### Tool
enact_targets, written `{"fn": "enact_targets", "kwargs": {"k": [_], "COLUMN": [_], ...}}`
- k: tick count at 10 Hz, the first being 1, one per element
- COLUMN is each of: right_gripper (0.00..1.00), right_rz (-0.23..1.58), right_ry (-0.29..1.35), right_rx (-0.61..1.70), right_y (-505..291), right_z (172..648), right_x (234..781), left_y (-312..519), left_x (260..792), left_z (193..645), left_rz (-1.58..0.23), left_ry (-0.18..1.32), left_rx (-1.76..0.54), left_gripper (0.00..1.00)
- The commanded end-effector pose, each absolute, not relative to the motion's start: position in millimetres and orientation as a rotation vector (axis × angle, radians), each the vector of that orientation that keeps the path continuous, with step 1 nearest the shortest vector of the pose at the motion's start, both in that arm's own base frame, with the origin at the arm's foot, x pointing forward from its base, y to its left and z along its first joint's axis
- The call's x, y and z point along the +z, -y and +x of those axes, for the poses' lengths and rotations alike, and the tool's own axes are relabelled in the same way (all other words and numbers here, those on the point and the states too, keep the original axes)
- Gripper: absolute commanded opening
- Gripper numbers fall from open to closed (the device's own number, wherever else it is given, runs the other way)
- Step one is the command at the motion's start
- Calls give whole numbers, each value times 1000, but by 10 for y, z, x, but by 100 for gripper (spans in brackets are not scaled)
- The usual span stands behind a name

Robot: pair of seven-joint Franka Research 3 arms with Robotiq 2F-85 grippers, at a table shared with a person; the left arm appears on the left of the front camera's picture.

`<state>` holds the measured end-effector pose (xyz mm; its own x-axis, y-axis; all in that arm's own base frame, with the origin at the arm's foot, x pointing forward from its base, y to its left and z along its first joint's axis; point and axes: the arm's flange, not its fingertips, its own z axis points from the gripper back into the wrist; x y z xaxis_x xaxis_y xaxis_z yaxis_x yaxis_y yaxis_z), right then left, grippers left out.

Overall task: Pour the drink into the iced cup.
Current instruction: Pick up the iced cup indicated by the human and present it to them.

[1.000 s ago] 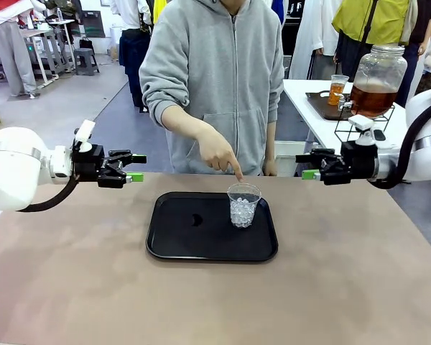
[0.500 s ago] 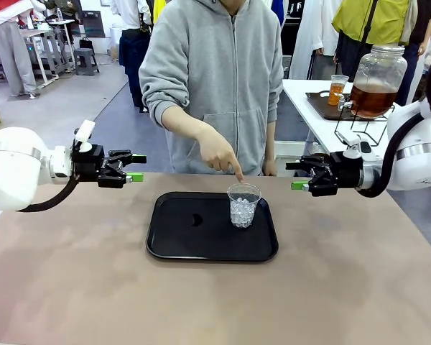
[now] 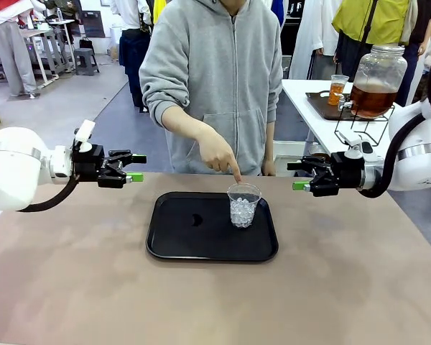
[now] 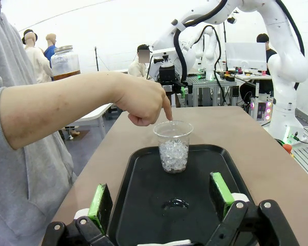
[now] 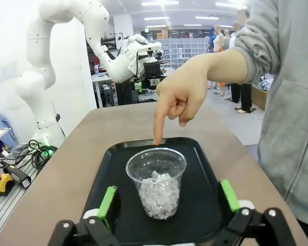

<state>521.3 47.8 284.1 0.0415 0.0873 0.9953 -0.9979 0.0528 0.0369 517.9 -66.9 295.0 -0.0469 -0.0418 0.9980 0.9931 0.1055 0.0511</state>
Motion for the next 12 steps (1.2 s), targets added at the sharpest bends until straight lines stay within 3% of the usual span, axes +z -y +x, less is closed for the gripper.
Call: {"fn": "enact_targets", "kwargs": {"k": [1, 8, 12], "right_gripper": [100, 100, 100], "right_rz": [1149, 1070, 1076], "right_ry": [1147, 1289, 1246], "right_rx": [1144, 1152, 1141], "right_y": [-621, -938, -1071], "right_z": [5191, 4987, 5105], "right_x": [2703, 2239, 2021], "left_y": [675, 675, 675], "left_x": [2966, 2966, 2966], "left_z": [5178, 5178, 5178], "left_rz": [-1084, -1084, -1084], "left_ry": [1268, 1268, 1268], "left_rx": [-1184, -1184, -1184], "left_gripper": [100, 100, 100]}}
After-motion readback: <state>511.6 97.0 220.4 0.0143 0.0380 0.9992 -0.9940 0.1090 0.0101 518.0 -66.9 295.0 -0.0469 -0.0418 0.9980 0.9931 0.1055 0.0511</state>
